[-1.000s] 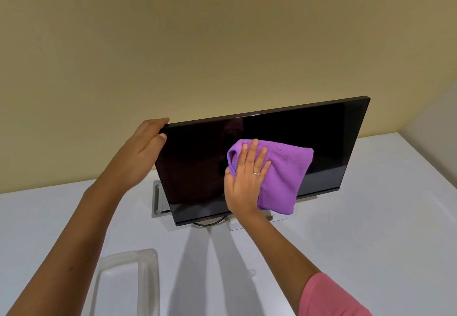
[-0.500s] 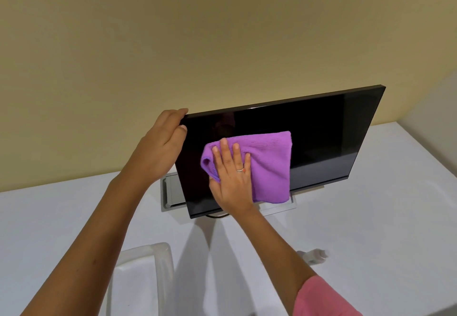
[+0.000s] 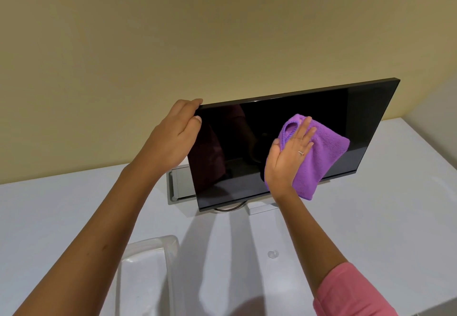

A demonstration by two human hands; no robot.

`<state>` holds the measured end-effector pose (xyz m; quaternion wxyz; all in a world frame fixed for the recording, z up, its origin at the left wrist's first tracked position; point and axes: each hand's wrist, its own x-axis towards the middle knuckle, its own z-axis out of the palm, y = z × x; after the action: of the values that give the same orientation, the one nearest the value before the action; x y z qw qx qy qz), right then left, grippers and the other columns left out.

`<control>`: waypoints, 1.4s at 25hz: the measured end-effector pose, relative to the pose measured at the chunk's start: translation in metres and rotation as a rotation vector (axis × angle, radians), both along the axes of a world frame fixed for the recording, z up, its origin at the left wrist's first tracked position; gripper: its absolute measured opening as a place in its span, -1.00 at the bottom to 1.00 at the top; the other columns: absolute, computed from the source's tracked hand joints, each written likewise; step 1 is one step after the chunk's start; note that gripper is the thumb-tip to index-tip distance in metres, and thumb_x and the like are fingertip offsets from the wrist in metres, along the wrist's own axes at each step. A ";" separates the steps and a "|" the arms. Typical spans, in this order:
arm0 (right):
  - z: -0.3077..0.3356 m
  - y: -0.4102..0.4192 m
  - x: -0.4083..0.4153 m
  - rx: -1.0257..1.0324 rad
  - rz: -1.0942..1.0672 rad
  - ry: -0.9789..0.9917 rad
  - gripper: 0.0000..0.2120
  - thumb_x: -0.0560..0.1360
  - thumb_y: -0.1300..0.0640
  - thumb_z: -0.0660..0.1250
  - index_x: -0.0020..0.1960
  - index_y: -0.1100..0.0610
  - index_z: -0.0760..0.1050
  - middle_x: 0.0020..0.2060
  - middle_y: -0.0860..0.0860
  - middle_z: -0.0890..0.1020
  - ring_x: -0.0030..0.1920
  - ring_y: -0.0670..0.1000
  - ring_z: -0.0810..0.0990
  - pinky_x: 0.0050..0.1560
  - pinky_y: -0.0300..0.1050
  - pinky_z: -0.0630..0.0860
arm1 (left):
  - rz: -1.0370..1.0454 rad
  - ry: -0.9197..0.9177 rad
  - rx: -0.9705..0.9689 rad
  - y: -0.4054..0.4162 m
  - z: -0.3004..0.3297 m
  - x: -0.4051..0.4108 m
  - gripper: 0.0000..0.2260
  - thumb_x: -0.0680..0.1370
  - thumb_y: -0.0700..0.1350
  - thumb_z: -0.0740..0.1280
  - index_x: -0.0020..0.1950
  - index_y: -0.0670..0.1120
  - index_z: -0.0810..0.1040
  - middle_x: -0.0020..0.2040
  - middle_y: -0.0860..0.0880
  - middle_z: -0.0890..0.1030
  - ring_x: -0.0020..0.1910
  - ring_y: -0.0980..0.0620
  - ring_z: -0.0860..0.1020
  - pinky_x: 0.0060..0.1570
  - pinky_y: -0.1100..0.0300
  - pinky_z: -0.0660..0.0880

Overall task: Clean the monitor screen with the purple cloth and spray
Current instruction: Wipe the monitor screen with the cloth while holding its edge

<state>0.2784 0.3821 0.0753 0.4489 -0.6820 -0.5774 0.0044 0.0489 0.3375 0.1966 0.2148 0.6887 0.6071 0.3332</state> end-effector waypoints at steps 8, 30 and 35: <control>-0.014 -0.036 -0.092 0.089 0.261 -0.364 -0.26 0.49 0.01 0.09 0.56 0.10 -0.19 0.54 0.11 0.04 0.53 0.20 -0.15 0.46 0.31 -0.05 | -0.040 -0.092 -0.033 0.002 0.002 -0.004 -0.52 0.59 0.09 -0.07 0.48 0.04 0.28 0.32 0.16 0.37 0.26 0.18 0.34 0.19 0.27 0.21; -0.102 -0.099 -0.116 -0.085 0.365 -0.573 -0.23 0.47 -0.05 0.24 0.55 0.09 -0.04 0.51 0.08 0.06 0.50 0.20 0.06 0.39 0.29 0.15 | -0.065 -0.064 -0.041 -0.004 0.000 -0.002 -0.53 0.60 0.03 -0.09 0.51 0.01 0.20 0.33 0.08 0.33 0.18 0.11 0.38 0.12 0.24 0.23; -0.088 -0.098 -0.125 -0.133 0.360 -0.475 -0.33 0.48 -0.04 0.12 0.53 0.14 0.03 0.48 0.13 0.14 0.46 0.23 0.13 0.33 0.33 0.25 | -0.066 -0.046 -0.036 -0.003 0.001 -0.001 -0.55 0.62 0.00 -0.08 0.51 0.01 0.19 0.32 0.08 0.33 0.13 0.13 0.38 0.09 0.27 0.22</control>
<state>0.1534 0.2840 -0.0129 0.2478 -0.5786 -0.7762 -0.0379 0.0474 0.3342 0.1974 0.2520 0.6965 0.5849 0.3306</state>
